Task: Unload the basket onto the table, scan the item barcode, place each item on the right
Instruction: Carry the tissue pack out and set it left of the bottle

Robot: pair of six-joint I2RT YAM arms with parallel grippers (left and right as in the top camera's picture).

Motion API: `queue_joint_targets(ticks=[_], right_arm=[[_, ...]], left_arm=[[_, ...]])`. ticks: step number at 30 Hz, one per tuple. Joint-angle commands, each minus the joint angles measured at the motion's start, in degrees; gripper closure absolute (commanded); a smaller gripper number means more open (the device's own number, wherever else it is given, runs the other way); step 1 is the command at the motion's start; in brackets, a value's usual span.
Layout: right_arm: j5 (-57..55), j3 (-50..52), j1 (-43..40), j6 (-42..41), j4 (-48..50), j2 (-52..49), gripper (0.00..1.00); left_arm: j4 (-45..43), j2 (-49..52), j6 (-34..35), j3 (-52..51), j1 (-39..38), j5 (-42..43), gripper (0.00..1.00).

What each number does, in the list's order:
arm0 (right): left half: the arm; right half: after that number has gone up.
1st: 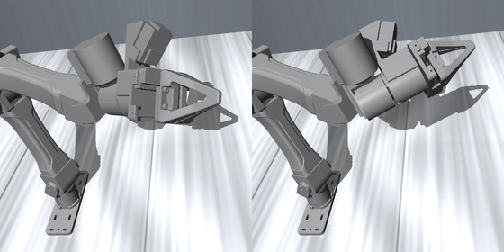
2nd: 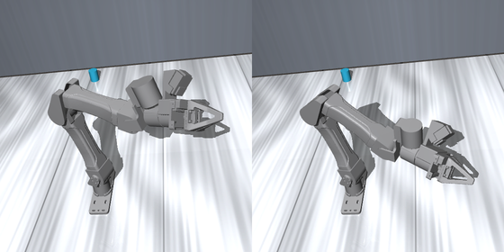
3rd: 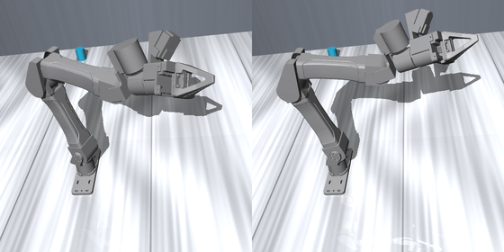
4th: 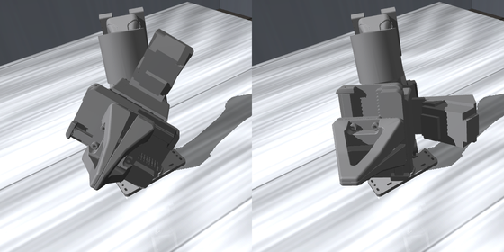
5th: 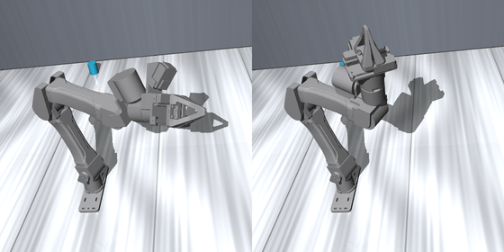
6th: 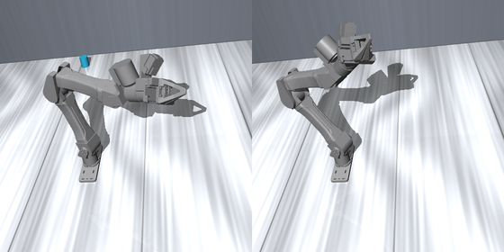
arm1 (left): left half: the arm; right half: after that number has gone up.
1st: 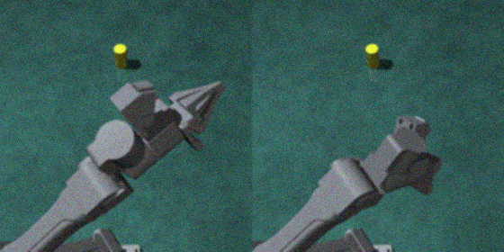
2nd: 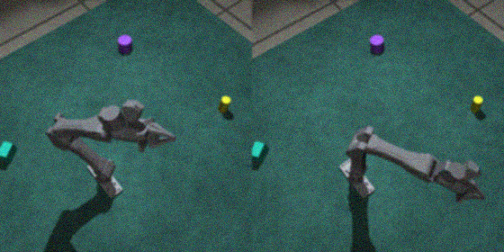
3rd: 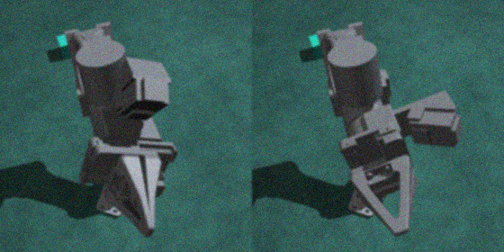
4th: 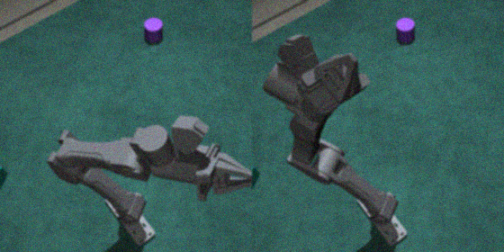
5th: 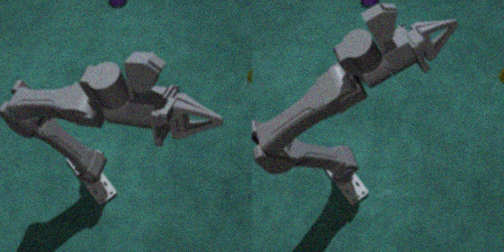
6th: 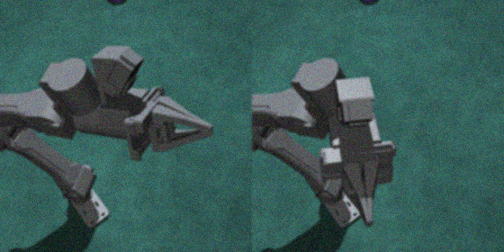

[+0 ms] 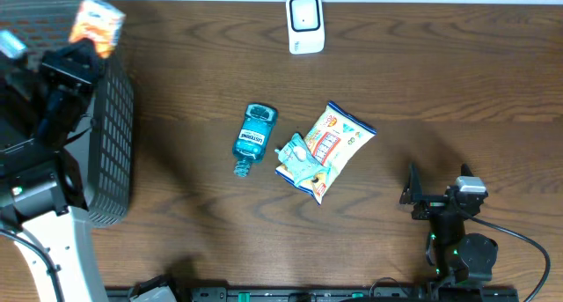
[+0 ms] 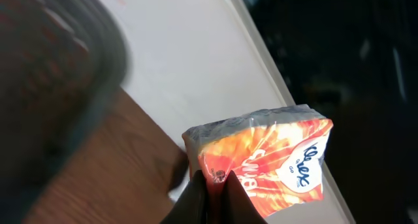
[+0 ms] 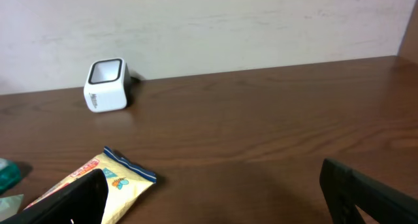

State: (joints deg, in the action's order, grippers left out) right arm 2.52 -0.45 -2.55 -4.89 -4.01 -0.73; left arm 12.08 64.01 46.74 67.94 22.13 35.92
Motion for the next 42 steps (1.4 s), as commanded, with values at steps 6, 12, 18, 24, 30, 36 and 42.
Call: queue_joint_targets(ticks=[6,12,18,24,30,36,42], right_arm=[[-0.5,0.1,-0.2,0.9,-0.1,0.1,0.01],[-0.5,0.1,-0.2,0.9,-0.1,0.1,0.01],[-0.5,0.1,-0.2,0.9,-0.1,0.1,0.01],[-0.5,0.1,-0.2,0.9,-0.1,0.1,0.01],[-0.5,0.1,-0.2,0.9,-0.1,0.1,0.01],[-0.5,0.1,-0.2,0.9,-0.1,0.1,0.01],[-0.5,0.1,-0.2,0.9,-0.1,0.1,0.01]], left_arm=[[-0.8,0.0,-17.4,0.5,-13.6,5.4,0.93],[4.2,0.0,-21.2,0.5,-19.9,-6.8,0.93],[10.3,0.0,-26.1,0.5,-23.1,-16.2,0.93],[18.8,1.4,-27.7,0.4,-27.4,-26.8,0.92],[20.7,8.2,-30.2,0.4,-31.0,-32.7,0.93],[20.2,16.3,-24.5,0.4,-31.1,-33.1,0.93],[17.5,24.3,-11.1,0.4,-31.1,-40.8,0.93]])
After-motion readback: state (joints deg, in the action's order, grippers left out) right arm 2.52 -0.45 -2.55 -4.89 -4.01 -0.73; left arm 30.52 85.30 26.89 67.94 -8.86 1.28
